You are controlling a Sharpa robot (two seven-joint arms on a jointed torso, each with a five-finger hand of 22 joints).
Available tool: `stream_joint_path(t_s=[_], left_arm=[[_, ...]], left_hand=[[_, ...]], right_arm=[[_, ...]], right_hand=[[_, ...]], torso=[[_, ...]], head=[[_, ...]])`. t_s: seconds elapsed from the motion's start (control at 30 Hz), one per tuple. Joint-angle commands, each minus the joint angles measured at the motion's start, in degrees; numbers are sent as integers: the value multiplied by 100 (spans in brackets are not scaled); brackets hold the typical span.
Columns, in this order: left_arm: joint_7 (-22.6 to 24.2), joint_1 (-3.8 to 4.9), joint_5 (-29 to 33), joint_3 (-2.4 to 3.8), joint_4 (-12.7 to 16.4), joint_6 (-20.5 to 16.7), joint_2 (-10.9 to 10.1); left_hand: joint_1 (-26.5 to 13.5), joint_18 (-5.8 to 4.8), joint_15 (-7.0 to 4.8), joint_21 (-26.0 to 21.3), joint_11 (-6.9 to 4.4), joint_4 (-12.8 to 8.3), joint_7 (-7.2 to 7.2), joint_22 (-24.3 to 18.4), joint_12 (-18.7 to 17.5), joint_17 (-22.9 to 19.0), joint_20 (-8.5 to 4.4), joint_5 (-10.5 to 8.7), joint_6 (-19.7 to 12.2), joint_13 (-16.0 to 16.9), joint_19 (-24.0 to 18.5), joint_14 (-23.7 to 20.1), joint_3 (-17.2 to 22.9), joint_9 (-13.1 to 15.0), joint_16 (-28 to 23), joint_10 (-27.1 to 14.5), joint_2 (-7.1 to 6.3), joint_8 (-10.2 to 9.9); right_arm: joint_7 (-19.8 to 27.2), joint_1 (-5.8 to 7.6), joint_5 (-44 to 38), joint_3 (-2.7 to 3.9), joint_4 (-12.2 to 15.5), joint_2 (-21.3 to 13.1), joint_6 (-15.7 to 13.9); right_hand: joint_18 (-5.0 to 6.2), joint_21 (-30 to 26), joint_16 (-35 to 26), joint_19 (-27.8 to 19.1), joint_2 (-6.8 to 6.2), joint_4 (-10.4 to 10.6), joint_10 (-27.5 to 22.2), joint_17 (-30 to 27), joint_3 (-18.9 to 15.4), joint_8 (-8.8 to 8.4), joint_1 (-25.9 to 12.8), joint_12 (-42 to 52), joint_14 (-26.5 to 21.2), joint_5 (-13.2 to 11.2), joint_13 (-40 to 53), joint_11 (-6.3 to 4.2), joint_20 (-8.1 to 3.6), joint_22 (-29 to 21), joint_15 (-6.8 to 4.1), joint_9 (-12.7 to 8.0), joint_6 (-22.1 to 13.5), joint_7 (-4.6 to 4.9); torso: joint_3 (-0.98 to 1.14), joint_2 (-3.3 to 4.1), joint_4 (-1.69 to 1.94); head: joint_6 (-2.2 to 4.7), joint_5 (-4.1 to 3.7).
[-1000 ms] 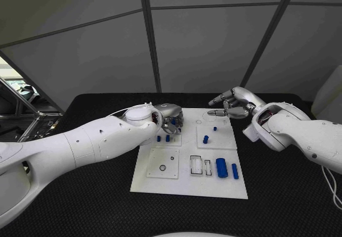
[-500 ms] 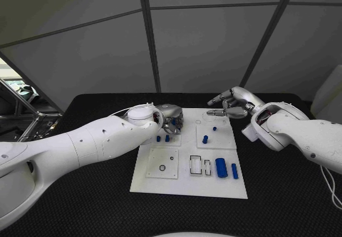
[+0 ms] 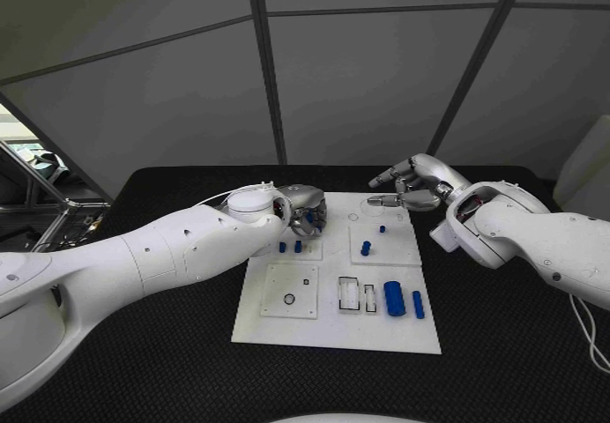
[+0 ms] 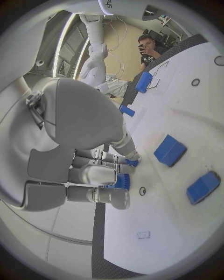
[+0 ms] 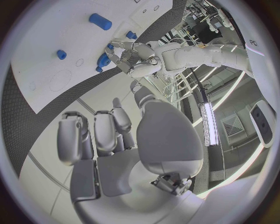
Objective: Assemble the parts on the task board
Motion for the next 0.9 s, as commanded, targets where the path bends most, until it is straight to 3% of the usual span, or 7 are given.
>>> stream_joint_path(t_s=[0.03, 0.27, 0.6, 0.9], left_arm=[[114, -42, -25, -24, -27, 173, 5], [242, -64, 42, -24, 48, -125, -50], [324, -76, 130, -6, 321, -428, -246], [308, -77, 295, 160, 686, -566, -548]], left_hand=[[65, -71, 7, 99, 3, -58, 12, 89, 48, 28, 1, 9, 82, -37, 71, 55, 47, -19, 60, 81, 76, 37], [130, -128, -21, 441, -21, -247, 25, 398, 104, 68, -23, 295, 271, -125, 251, 117, 114, -74, 167, 307, 134, 60], [91, -141, -25, 521, -22, -292, 32, 473, 97, 66, -30, 316, 302, -164, 286, 135, 101, -105, 191, 340, 122, 42], [76, -148, -25, 559, -21, -309, 39, 509, 92, 69, -31, 319, 318, -182, 306, 145, 100, -120, 204, 351, 123, 35]], right_arm=[[61, 11, 14, 5, 5, 7, -21], [68, 11, 14, 5, 1, 10, -24], [84, 10, 14, 5, -36, 17, -32], [86, 10, 14, 5, -69, 27, -40]], right_hand=[[93, -27, -25, 11, 18, 2, 10, 5, 11, -26, -21, 3, 108, 20, 5, 8, -15, 166, -32, 8, 16, -6], [93, -27, -25, 11, 18, 2, 10, 5, 11, -26, -21, 3, 108, 20, 5, 8, -15, 166, -32, 8, 16, -6], [93, -27, -25, 11, 18, 2, 10, 5, 11, -26, -21, 3, 108, 20, 5, 8, -15, 166, -32, 8, 16, -6], [92, -25, -22, 14, 24, 1, 16, 12, 15, -23, -23, 14, 110, 23, 15, 8, -15, 170, -32, 10, 20, -7]], torso=[[1, -3, -2], [-2, -5, 5], [-2, -10, 15], [-3, -2, 14]], head=[[-2, 0], [7, -5], [49, 17], [95, 20]])
